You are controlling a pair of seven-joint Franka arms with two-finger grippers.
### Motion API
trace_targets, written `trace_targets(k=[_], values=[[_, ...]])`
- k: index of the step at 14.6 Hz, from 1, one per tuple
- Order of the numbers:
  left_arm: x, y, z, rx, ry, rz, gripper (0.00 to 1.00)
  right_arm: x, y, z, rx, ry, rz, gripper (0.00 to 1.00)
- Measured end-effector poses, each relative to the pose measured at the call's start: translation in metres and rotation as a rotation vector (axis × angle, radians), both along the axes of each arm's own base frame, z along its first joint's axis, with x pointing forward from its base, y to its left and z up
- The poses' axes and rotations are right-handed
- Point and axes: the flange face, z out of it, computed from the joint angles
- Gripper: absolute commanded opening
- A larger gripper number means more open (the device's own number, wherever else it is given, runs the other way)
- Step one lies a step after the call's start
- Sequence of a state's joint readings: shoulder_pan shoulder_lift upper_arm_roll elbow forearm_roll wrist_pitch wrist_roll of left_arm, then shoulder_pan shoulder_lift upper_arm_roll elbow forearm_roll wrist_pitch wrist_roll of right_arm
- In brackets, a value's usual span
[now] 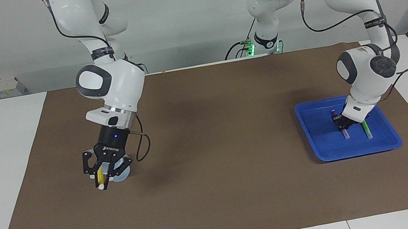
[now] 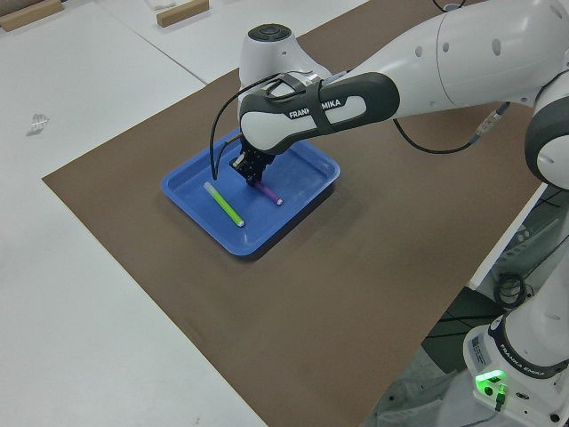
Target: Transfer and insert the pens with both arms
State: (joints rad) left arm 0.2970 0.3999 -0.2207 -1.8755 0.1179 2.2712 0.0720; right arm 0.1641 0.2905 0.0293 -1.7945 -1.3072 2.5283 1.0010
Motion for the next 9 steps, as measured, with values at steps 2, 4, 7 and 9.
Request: trace_targets(k=[2,4,7,9], values=[[0.001,-0.001,0.005,-0.050,0.026,0.042,0.00,-0.002,0.003,-0.010,0.016,0.011,-0.008,0.00],[0.003,-0.002,0.016,-0.106,0.064,0.083,0.00,-0.005,0.004,-0.017,0.023,0.022,-0.012,0.00],[0.002,-0.002,0.026,-0.184,0.118,0.153,0.00,-0.011,0.002,-0.030,0.033,0.040,-0.025,0.00],[-0.001,-0.003,0.028,-0.211,0.167,0.236,0.00,-0.015,0.002,-0.038,0.036,0.053,-0.029,0.00]])
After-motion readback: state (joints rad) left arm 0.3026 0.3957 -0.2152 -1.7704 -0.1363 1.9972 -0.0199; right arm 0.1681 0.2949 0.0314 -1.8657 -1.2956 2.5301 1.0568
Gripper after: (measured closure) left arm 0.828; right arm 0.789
